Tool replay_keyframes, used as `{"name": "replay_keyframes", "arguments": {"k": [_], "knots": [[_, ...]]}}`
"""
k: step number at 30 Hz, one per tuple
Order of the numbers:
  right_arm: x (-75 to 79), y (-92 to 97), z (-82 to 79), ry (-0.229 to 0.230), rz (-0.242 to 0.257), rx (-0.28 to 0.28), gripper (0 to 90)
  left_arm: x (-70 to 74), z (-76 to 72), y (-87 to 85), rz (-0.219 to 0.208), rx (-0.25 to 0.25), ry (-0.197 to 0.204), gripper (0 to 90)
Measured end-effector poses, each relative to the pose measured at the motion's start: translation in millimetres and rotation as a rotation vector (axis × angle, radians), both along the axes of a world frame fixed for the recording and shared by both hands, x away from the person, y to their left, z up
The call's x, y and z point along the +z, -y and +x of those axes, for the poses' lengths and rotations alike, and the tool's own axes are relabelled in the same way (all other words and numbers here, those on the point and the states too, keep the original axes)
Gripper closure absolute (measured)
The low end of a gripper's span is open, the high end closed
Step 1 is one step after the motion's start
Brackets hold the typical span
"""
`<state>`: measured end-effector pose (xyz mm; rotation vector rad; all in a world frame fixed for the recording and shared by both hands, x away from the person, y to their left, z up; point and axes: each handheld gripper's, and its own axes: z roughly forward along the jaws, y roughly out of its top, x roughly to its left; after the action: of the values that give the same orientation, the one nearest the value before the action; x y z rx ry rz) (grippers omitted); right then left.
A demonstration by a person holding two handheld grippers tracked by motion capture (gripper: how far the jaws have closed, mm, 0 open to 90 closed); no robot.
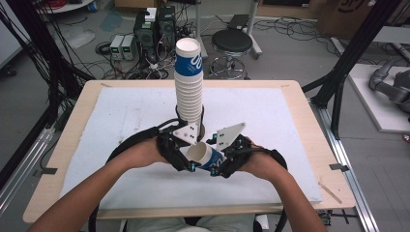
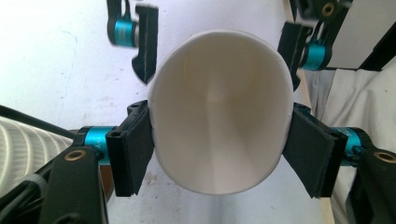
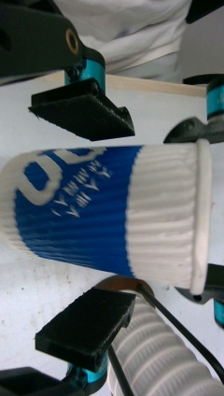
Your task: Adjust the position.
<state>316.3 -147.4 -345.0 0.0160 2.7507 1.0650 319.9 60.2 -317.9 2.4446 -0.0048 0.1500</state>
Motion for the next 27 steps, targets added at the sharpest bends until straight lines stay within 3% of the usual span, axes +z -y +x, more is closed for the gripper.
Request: {"name": "replay_keyframes", "arguments": {"k": [3,10,14,16,18,20,21,22,24,25,27], "knots": [[-3.2,-3.5,0.1,-0.005,-0.03,0.01,24.2,-0.7,-0.4,4.4,0.029,0.008,0.006,29.4],[-7.3,-8.5,-0.5,-0.005,-0.062,0.012,29.6,-1.5,-1.5,8.1,0.044,0.011,0.011,28.1],[-9.4,-7.4,0.9,-0.023,-0.06,-0.001,28.8,-6.3,-0.7,6.6,-0.007,0.028,-0.004,23.5],[-10.8,-5.4,1.6,-0.029,-0.044,0.0,28.6,-9.0,0.1,2.1,-0.065,0.035,-0.02,22.1],[-12.9,-1.7,2.5,-0.043,-0.02,-0.003,28.5,-10.5,-0.5,-4.2,-0.149,0.052,-0.032,20.3],[-16.2,7.4,5.1,-0.057,0.032,-0.014,28.5,-10.5,-2.0,-16.4,-0.301,0.088,-0.037,20.0],[-16.2,7.4,5.1,-0.057,0.032,-0.014,28.5,-10.5,-2.0,-16.4,-0.301,0.088,-0.037,19.6],[-17.9,15.0,6.7,-0.072,0.082,-0.028,28.5,-10.5,-2.3,-20.6,-0.346,0.1,-0.032,19.1],[-18.3,18.9,7.4,-0.077,0.108,-0.038,28.5,-11.2,-2.9,-30.4,-0.445,0.123,-0.036,19.1],[-18.4,27.4,8.4,-0.086,0.163,-0.058,28.5,-11.6,-3.0,-33.6,-0.48,0.131,-0.039,19.0],[-18.3,31.5,8.9,-0.09,0.186,-0.07,28.4,-12.4,-3.2,-42.8,-0.548,0.155,-0.04,19.0]]}}
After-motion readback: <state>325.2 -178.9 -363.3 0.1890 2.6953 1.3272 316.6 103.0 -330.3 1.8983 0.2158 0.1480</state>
